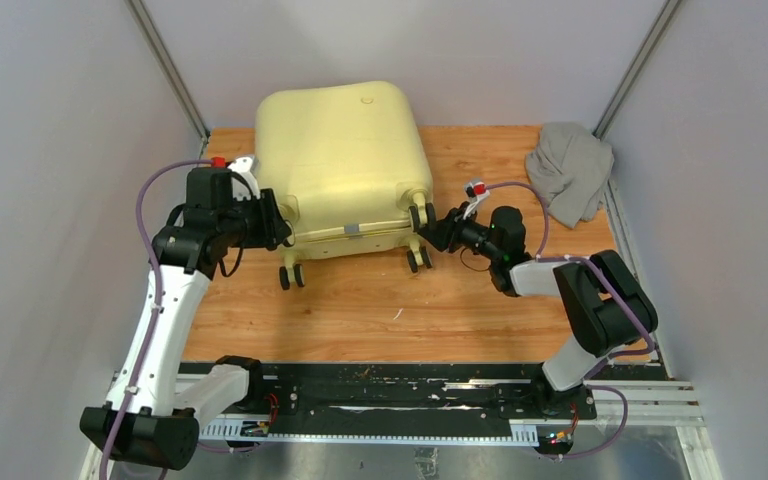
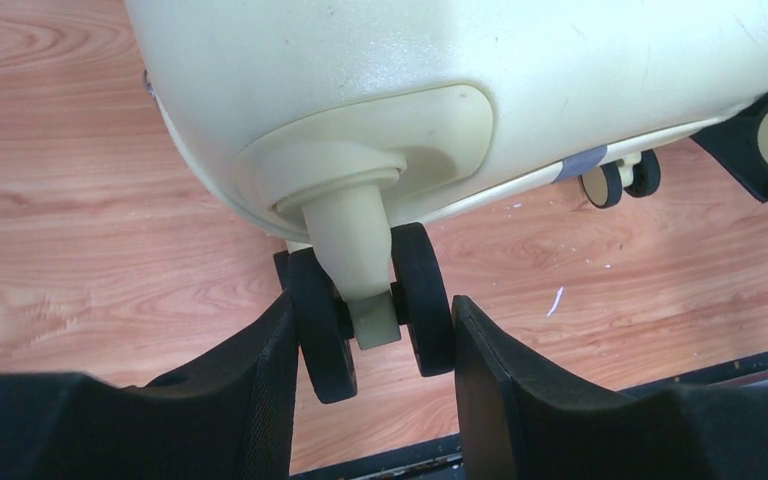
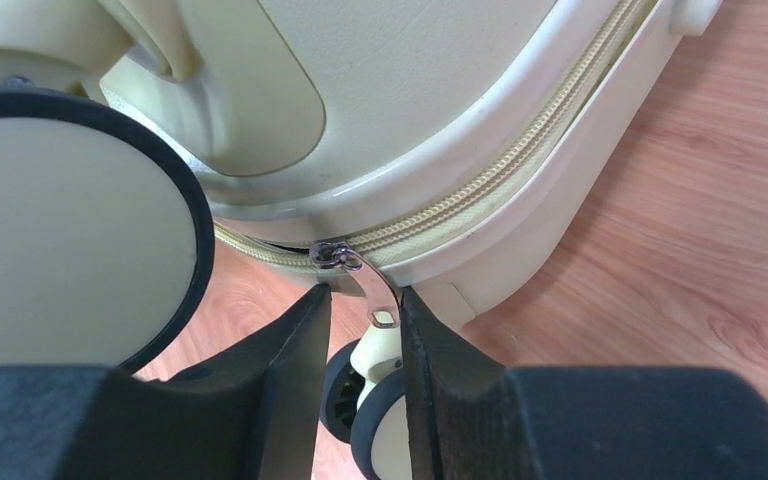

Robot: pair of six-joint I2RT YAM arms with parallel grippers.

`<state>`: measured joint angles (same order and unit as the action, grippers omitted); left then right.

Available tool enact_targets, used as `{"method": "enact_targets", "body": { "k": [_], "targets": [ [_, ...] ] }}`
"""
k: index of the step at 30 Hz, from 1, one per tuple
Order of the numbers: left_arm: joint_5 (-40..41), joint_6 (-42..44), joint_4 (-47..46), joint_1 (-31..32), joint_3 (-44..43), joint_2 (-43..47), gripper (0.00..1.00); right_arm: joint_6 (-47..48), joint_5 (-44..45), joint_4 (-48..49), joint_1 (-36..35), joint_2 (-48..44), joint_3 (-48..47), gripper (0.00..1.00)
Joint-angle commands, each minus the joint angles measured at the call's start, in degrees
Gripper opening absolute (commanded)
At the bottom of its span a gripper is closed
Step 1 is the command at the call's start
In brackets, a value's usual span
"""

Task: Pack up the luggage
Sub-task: Zip the luggage at the center of the board.

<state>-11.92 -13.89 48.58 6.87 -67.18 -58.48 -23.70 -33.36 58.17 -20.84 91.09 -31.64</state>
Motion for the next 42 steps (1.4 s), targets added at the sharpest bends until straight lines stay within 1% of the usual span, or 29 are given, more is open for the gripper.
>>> {"method": "enact_targets", "body": {
  "k": [1,3,7,10,11,14,17,19,22,25,26,27,33,38,42],
  "targets": [
    [-10.8,5.1,-4.9,1.1,-2.7,8.0,0.00,-1.8,-1.6,6.2,0.3,2.3,-5.4,0.34],
    [-10.4,5.3,-4.7,1.1,-1.8,8.4,0.00,-2.0,-2.1,6.6,0.0,2.9,-5.4,0.33],
    [-9.0,5.6,-4.7,1.1,-2.0,6.9,0.00,-2.2,-3.0,7.6,-0.1,3.8,-4.9,0.26],
    [-8.7,5.4,-4.8,1.1,-2.8,5.9,0.00,-2.7,-3.8,8.8,-0.1,4.7,-4.5,0.24],
    [-8.5,5.6,-4.9,1.1,-3.5,5.4,0.00,-3.8,-4.8,10.6,0.0,5.9,-4.4,0.28],
    [-8.2,5.8,-4.8,1.1,-3.8,5.2,0.00,-5.1,-5.6,12.5,0.5,6.6,-4.3,0.35],
    [-8.1,5.8,-4.8,1.1,-3.8,5.1,0.00,-6.0,-6.2,13.7,0.8,7.2,-4.5,0.35],
    [-8.2,5.7,-4.8,1.1,-3.6,5.0,0.00,-6.5,-6.2,14.5,0.8,7.4,-4.5,0.31],
    [-8.4,5.6,-5.0,1.1,-3.3,4.7,0.00,-7.4,-6.2,16.5,0.7,7.1,-4.1,0.18],
    [-9.2,5.2,-5.6,1.1,-2.8,4.5,0.00,-7.0,-5.7,16.5,0.2,6.3,-3.6,0.07],
    [-9.6,4.9,-5.8,1.1,-2.7,4.4,0.00,-6.7,-5.4,16.4,-0.1,6.0,-3.2,0.02],
    [-9.9,4.8,-6.0,1.1,-2.6,4.3,0.00,-6.5,-5.1,16.4,-0.3,5.8,-2.9,0.00],
    [-10.3,4.5,-6.3,1.1,-2.3,4.0,0.00,-3.9,-3.1,13.9,-1.5,4.4,-1.4,0.00],
    [-10.7,4.1,-6.7,1.1,-2.4,3.8,0.00,-1.2,1.0,10.3,-2.4,2.5,-0.4,0.00],
    [-11.0,3.9,-6.7,1.1,-2.4,3.9,0.00,-0.3,4.6,10.3,-2.9,1.7,0.9,0.00]
  ]
}}
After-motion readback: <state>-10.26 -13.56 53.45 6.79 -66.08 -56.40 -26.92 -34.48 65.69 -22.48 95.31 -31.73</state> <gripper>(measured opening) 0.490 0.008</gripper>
